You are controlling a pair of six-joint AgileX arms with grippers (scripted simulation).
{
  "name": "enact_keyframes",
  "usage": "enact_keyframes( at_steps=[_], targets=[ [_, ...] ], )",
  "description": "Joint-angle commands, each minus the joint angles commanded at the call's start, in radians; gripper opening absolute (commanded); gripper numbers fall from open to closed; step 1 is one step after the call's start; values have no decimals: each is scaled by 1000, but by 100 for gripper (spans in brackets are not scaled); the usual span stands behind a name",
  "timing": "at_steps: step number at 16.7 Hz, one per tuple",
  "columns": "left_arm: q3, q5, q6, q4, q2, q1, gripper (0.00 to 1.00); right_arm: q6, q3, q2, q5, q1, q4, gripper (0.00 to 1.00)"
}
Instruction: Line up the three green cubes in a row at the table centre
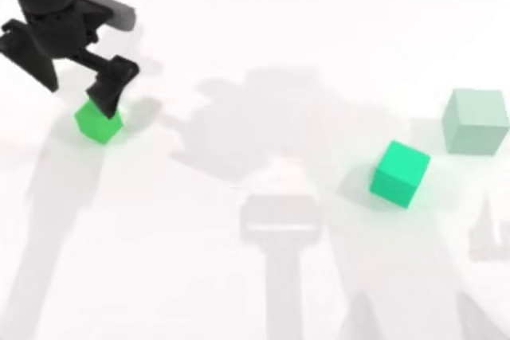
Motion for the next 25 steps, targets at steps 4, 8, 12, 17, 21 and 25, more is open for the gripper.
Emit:
enact_keyframes(
  at_steps=[4,8,12,17,21,25],
  targets=[
    [68,-4,9,12,38,6,100,0,0,0,0,0,0,100],
    [66,-3,8,11,34,1,100,0,0,0,0,0,0,100],
    [1,-4,7,86,49,5,100,0,0,0,0,0,0,100],
    [-149,-3,11,295,97,7,100,0,0,0,0,0,0,100],
    [-172,-3,11,321,106,8,100,0,0,0,0,0,0,100],
    [-172,-3,11,321,106,8,77,0,0,0,0,0,0,100]
  ],
)
